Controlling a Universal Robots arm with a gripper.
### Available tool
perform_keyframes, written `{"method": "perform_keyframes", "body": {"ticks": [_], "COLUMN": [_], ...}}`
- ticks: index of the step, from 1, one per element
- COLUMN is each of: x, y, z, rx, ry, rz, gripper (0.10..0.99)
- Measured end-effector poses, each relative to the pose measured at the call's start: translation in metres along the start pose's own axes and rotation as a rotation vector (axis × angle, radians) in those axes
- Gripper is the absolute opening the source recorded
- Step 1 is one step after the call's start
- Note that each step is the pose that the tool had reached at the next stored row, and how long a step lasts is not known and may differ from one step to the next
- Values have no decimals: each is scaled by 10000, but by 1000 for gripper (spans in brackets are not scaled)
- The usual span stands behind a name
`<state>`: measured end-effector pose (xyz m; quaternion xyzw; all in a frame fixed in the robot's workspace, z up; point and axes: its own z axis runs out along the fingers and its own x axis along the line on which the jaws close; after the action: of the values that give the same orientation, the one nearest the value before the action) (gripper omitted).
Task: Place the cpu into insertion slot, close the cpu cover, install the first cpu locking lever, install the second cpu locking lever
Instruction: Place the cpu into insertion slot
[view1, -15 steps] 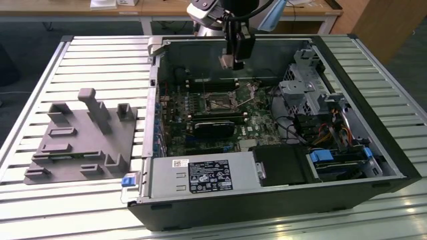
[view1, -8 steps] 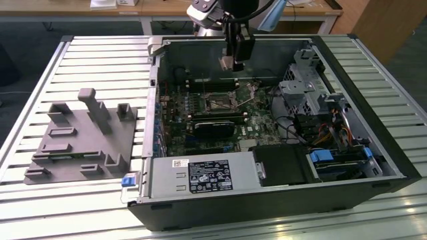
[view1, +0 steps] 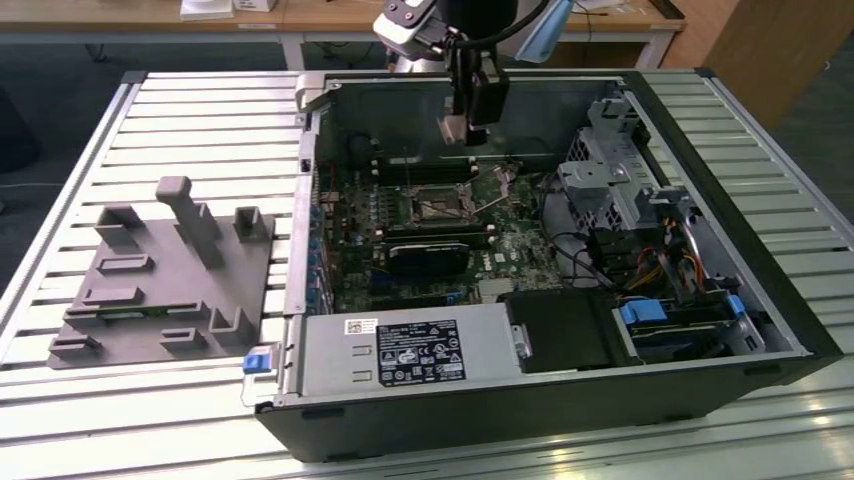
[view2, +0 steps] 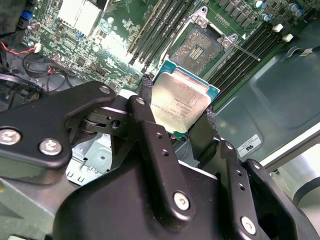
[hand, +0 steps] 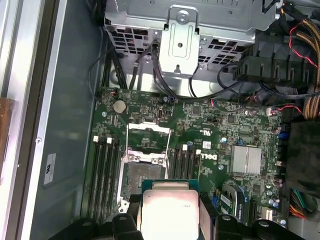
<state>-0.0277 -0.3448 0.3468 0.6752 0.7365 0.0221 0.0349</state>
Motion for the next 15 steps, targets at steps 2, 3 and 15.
{"method": "perform_keyframes", "body": {"ticks": [2,3,15], "x": [0,0,2], "y": [0,-1,-6], "z": [8,11,84], "rx": [1,2,21], "ry": [-18,-27,-191], "rz": [11,17,289], "gripper": [541,541,541]}}
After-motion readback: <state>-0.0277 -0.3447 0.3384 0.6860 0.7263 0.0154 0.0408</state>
